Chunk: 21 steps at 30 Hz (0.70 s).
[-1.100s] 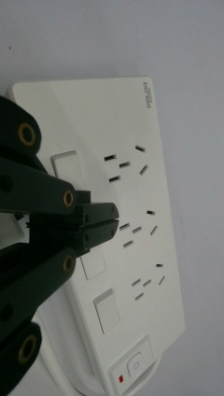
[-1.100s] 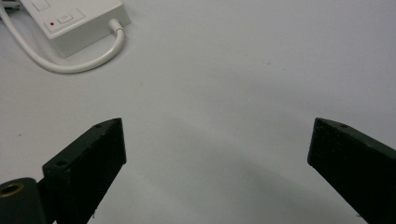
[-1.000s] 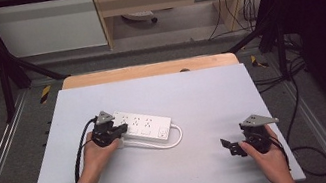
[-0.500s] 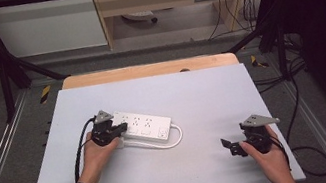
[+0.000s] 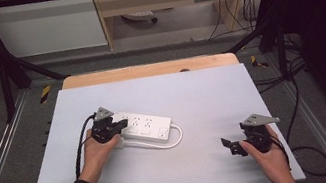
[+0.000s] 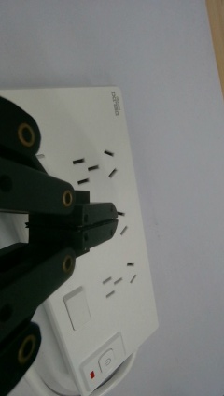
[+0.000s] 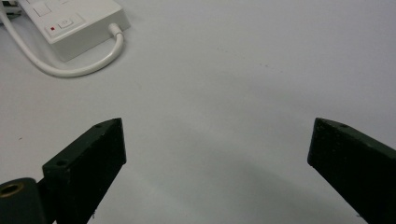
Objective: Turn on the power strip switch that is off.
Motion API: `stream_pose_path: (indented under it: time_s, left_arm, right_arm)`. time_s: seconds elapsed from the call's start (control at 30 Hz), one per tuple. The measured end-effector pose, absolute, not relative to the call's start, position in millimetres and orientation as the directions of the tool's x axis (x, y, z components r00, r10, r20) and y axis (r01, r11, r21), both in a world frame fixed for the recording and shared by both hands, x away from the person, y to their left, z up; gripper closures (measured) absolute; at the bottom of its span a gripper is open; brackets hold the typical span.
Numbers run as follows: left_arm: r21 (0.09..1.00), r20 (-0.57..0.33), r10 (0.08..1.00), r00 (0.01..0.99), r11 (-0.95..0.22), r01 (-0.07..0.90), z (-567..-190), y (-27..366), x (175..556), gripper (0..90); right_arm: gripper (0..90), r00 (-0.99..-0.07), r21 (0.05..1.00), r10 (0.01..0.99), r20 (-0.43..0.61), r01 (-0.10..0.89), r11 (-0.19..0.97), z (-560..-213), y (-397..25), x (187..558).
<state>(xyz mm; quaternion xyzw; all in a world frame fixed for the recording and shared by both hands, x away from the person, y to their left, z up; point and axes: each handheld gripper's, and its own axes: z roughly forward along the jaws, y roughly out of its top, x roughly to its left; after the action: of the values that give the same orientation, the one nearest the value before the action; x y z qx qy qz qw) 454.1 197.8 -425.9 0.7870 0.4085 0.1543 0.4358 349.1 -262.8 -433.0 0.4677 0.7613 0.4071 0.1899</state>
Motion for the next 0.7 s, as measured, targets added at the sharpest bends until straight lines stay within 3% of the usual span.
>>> stream_pose_path:
  time_s: [0.23,0.7]
  left_arm:
    - [0.817,-0.119,0.783,0.610,-0.272,0.509,-424.5,197.5,454.8,85.2]
    - [0.845,-0.128,0.808,0.576,-0.216,0.490,-419.9,198.2,456.7,55.6]
  right_arm:
    - [4.8,-0.490,0.800,0.867,0.088,0.554,0.231,-432.8,-262.5,348.0]
    - [4.7,-0.493,0.801,0.865,0.093,0.553,0.229,-432.6,-263.8,348.0]
